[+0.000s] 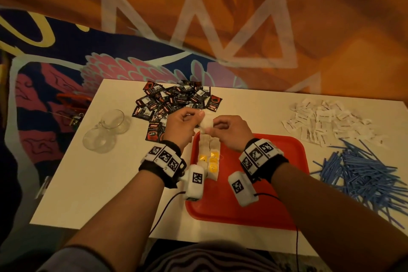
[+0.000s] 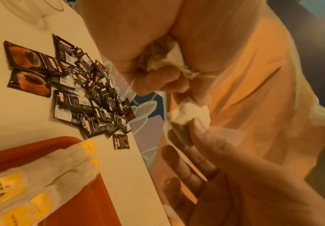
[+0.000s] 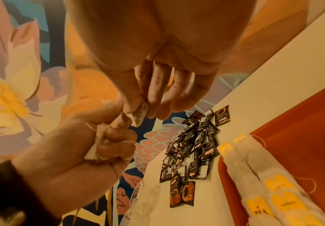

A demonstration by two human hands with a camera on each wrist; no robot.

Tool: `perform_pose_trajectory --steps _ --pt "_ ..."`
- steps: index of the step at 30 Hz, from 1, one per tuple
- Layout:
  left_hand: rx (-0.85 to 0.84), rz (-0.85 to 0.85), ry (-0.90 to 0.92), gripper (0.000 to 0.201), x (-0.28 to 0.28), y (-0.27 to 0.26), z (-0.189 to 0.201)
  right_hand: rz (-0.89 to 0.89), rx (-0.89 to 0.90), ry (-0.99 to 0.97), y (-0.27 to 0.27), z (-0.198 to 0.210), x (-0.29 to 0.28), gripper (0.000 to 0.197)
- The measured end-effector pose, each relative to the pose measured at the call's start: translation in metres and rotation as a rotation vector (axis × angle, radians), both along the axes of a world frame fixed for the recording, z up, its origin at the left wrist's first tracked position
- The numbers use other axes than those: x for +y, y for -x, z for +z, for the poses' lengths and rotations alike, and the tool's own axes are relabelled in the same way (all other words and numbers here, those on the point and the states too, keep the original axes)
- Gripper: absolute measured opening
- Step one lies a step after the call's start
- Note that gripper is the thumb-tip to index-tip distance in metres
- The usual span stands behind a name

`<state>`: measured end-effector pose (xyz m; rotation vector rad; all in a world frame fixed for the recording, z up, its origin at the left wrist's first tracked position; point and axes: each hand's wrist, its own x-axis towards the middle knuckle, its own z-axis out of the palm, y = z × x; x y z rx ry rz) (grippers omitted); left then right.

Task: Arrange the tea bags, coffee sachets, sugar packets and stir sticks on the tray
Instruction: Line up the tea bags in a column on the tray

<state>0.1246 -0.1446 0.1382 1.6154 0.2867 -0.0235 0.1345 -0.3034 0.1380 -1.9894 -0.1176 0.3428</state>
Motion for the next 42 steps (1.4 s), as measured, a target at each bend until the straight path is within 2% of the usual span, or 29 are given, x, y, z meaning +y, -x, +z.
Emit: perform_pose_trajectory --steps 3,9,15,20,23,29,31,36,42 --pt "0.016 0.037 -0.038 0.010 0.000 0.001 -0.013 0.003 0.065 0.016 0.001 -0.005 0.002 0.014" --pt "0.154 -0.022 -0.189 0.012 0.011 0.005 -0.048 -0.012 0.206 0.200 0.013 -0.034 0.008 0.010" --pt "0.433 -0.012 -0.068 0.015 0.038 0.026 -0.079 -0.035 0.431 0.400 0.044 -0.092 0.021 0.017" --pt "0.514 -0.015 -0.063 0.015 0.064 0.051 -0.101 -0.115 0.564 0.411 0.074 -0.128 0.032 0.032" --pt "0.539 -0.018 -0.046 0.013 0.076 0.063 -0.110 -0.130 0.570 0.448 0.084 -0.144 0.041 0.026" --pt "0.572 -0.016 -0.040 0.013 0.088 0.080 -0.123 -0.315 0.529 0.452 0.093 -0.162 0.054 0.035" --pt "0.577 -0.013 -0.038 0.013 0.090 0.082 -0.124 -0.343 0.497 0.466 0.094 -0.164 0.054 0.030" --pt "0.583 -0.017 -0.033 0.013 0.090 0.083 -0.125 -0.286 0.428 0.529 0.097 -0.161 0.050 0.010" --pt "0.610 -0.015 0.020 0.019 0.083 0.079 -0.123 -0.295 0.455 0.456 0.099 -0.156 0.046 0.006"
